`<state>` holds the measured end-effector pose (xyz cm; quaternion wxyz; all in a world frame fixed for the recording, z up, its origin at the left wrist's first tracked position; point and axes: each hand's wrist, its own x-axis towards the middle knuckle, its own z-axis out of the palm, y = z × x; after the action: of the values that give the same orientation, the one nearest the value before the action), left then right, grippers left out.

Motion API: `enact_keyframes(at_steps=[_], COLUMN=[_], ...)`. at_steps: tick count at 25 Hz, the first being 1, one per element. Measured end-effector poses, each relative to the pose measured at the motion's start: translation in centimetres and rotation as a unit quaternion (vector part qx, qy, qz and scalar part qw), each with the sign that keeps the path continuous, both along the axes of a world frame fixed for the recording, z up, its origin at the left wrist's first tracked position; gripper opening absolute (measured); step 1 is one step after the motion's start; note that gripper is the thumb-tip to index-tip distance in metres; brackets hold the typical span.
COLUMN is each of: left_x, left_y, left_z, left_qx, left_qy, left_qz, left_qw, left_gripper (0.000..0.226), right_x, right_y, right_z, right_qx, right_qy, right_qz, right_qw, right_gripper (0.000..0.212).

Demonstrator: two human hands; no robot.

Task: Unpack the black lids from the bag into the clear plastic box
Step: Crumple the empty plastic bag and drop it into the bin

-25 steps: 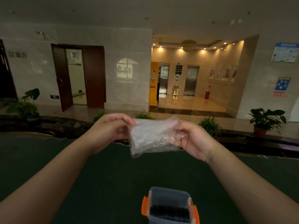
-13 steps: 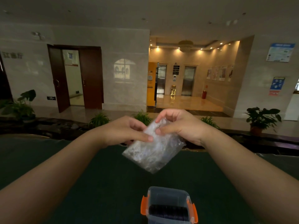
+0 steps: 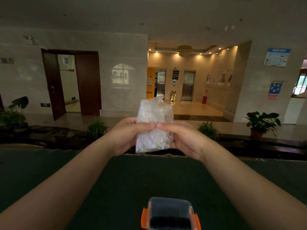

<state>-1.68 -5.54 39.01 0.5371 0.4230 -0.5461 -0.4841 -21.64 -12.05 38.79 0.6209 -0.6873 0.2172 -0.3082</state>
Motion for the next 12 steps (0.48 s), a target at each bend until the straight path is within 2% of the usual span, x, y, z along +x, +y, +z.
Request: enact_keyframes(at_steps=[3, 6, 10, 12], left_x=[0.1, 0.8, 1.6, 1.8], left_y=[-0.4, -0.4, -0.1, 0.1], left_z=[0.4, 1.0, 1.4, 1.4], left_qx=[-0.004, -0.033, -0.057, -0.074], left_qy=[-0.007, -0.004, 0.0, -0.009], left_qz=[0.015, 0.018, 0.028, 0.037], left_qw=[1.0, 0.999, 0.998, 0.997], left_gripper=[0.043, 0.046, 0.05, 0.039], right_x=[0.4, 0.2, 0.1, 0.2], right_y=[-0.5, -0.9, -1.1, -1.0], right_z=[0.0, 0.5, 0.7, 0.9], right_qx=[0.014, 0.037, 0.016, 0.016], right_qy=[-0.028, -0.054, -0.067, -0.072], right_qz=[-0.052, -0.054, -0.038, -0.031], right_qw=[0.998, 0.996, 0.997, 0.997], right_gripper=[0.032, 0.021, 0.024, 0.025])
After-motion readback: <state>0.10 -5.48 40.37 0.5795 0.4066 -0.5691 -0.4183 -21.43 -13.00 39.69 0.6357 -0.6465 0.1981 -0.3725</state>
